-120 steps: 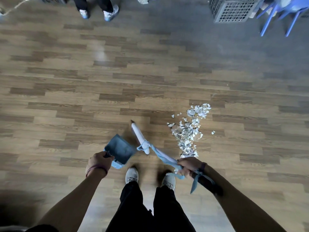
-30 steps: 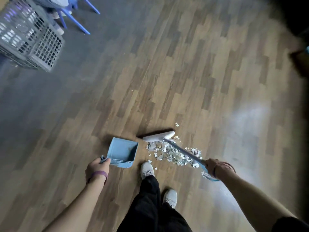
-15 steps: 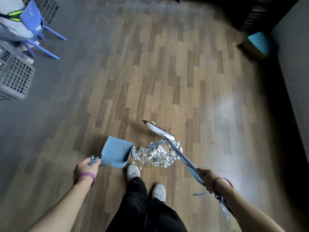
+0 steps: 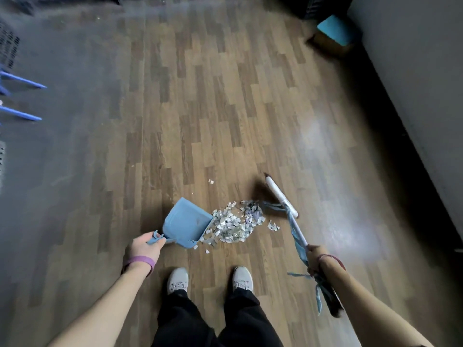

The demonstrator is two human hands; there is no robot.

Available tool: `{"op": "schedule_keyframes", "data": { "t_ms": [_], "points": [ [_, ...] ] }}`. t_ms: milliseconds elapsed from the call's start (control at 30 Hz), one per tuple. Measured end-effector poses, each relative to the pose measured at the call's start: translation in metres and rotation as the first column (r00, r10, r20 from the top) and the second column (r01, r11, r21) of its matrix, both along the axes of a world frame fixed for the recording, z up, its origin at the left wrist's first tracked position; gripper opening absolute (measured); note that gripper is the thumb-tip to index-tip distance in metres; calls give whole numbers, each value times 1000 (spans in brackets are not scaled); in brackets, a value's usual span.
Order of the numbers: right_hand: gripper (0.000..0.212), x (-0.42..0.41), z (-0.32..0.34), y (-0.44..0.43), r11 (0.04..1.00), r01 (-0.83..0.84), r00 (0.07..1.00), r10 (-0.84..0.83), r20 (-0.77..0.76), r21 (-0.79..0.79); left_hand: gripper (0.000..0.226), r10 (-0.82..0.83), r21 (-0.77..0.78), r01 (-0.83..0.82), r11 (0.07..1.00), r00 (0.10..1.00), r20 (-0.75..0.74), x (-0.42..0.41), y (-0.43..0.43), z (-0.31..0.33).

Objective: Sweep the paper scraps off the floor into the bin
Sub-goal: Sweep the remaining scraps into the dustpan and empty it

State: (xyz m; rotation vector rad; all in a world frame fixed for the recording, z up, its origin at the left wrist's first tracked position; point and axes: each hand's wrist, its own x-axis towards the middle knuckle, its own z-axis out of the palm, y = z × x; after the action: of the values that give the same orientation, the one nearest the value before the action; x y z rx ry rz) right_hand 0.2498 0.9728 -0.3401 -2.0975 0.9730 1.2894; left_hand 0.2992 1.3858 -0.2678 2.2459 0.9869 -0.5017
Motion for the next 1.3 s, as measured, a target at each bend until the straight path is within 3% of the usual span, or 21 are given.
{"op": "schedule_keyframes", "data": {
  "t_ms": [133, 233, 333, 467, 667, 833, 1000, 1167, 1300],
  "points": [
    [36, -12, 0, 27, 987, -158, 984, 155, -92, -19, 22, -56, -39, 56, 998, 998, -14, 6, 15, -10],
    [31, -15, -3, 65, 985, -170, 978, 169, -124, 1, 14, -100, -64, 98, 993, 995, -31, 12, 38, -14],
    [43, -13, -5, 114, 990, -137, 986, 138, -99, 15, 6, -170, -87, 166, 982, 984, -44, 16, 70, -14],
    [47, -13, -14, 179, 999, -25, 996, 27, -81, 25, 23, -267, -130, 257, 958, 961, -73, 27, 121, -22],
    [44, -19, -23, 252, 999, 47, 998, -46, -54, 20, 3, -466, -86, 458, 885, 874, -139, 34, 174, -37],
    [42, -26, -29, 282, 998, 64, 997, -63, -42, 27, 9, -595, -9, 611, 792, 769, -234, 37, 196, -50],
    [41, -31, -39, 289, 977, 207, 977, -209, 40, 44, 8, -634, 7, 666, 746, 713, -299, 39, 194, -66],
    [38, -29, -44, 297, 922, 381, 923, -383, 25, 60, 17, -677, 24, 718, 696, 667, -312, 48, 188, -73],
    [33, -22, -49, 317, 903, 421, 907, -422, -5, 85, 21, -693, 9, 729, 684, 654, -304, 58, 187, -75]
  ]
}}
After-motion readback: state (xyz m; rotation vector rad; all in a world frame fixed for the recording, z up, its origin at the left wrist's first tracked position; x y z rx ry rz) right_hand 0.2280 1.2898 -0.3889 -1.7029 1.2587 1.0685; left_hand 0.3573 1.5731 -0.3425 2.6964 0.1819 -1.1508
